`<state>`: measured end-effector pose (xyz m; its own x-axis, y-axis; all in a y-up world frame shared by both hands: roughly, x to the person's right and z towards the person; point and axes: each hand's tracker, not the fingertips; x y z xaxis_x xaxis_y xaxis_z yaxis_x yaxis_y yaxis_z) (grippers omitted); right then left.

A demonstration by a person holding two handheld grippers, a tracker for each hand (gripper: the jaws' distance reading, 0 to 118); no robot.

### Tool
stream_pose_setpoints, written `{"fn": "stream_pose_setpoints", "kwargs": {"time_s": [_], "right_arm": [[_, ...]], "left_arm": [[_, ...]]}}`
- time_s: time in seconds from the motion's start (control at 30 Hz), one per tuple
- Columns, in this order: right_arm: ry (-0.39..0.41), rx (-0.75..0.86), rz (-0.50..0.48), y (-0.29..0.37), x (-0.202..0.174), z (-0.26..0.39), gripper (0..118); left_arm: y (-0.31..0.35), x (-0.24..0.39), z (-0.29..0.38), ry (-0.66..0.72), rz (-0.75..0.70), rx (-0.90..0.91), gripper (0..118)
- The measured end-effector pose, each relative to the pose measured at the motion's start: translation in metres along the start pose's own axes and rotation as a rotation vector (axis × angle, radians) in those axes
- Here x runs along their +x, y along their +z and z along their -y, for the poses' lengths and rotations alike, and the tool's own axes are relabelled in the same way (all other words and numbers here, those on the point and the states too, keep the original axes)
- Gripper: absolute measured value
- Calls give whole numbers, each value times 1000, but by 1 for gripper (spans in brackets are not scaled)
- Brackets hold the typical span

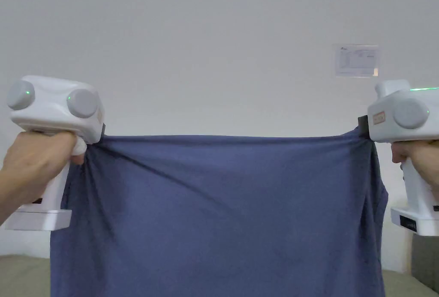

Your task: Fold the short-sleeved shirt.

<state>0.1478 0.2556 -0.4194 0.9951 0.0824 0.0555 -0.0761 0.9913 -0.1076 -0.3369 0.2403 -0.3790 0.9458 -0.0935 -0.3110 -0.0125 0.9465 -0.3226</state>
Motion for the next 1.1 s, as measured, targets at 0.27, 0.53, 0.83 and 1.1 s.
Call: {"fn": "stream_pose_setpoints", "kwargs": {"time_s": [0.27, 0.53, 0.83, 1.1], "right_arm": [[4, -3, 25, -63, -12, 9, 0], [32, -78, 52, -121, -25, 64, 0], [105, -332, -27, -127, -35, 231, 0], [-4, -462, -141, 13, -3, 375, 0]], "left_arm": [[-80, 19, 14, 3, 2, -22, 1], [-152, 45, 63, 7, 20, -74, 1], [-195, 56, 205, -39, 102, -277, 1], [-87, 2, 366, -139, 189, -402, 1]]}}
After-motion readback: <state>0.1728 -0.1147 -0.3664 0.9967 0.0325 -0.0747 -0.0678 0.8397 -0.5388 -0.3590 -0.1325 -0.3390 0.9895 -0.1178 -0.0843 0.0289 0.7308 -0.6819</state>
